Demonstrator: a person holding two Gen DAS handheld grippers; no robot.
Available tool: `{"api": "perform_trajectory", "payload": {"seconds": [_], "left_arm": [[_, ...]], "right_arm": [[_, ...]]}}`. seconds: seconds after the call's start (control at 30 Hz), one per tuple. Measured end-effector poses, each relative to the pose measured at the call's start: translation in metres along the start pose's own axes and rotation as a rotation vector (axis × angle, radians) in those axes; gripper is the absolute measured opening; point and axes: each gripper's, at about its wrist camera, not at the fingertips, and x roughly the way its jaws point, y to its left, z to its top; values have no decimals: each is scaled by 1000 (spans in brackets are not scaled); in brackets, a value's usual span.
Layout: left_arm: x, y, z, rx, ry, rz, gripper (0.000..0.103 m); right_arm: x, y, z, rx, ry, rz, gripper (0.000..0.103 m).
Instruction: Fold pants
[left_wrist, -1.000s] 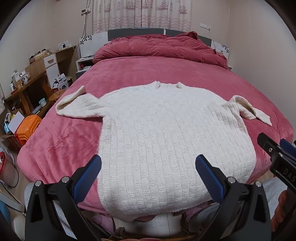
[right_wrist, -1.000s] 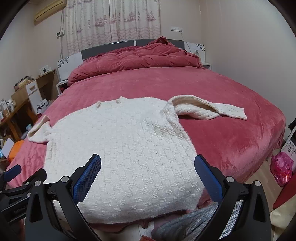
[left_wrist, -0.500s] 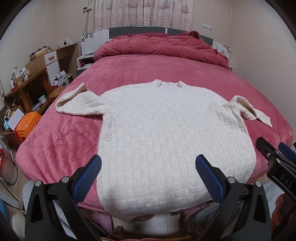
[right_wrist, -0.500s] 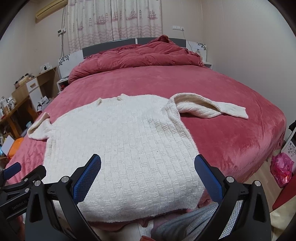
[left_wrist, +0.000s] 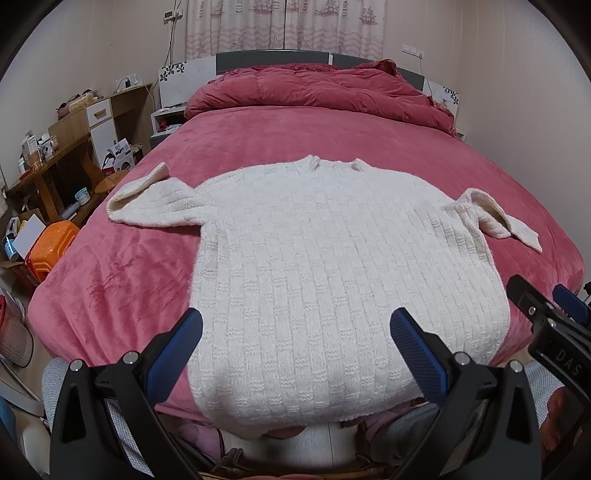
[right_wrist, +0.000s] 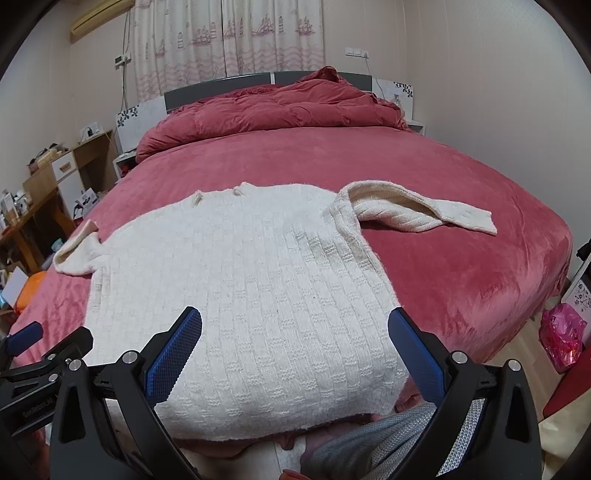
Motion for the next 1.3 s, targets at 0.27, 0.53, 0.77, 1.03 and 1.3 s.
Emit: {"api": "perform_trajectory", "payload": {"seconds": [0.27, 0.53, 0.77, 1.03, 1.3], "left_arm": [[11, 3, 4, 1, 18, -9, 101], [38, 18, 13, -9, 30, -48, 101], [61, 39, 20, -22, -8, -92, 101], [93, 90, 44, -75, -17, -3, 101], [130, 184, 103, -170, -87, 151, 101]], "right_arm": [[10, 0, 4, -7, 10, -8, 100], [40, 5, 11, -36, 36, -22, 100], [70, 19, 27, -95, 3, 0, 100], [109, 34, 68, -214, -43, 173, 100], [154, 53, 73, -303, -90, 209, 100]]}}
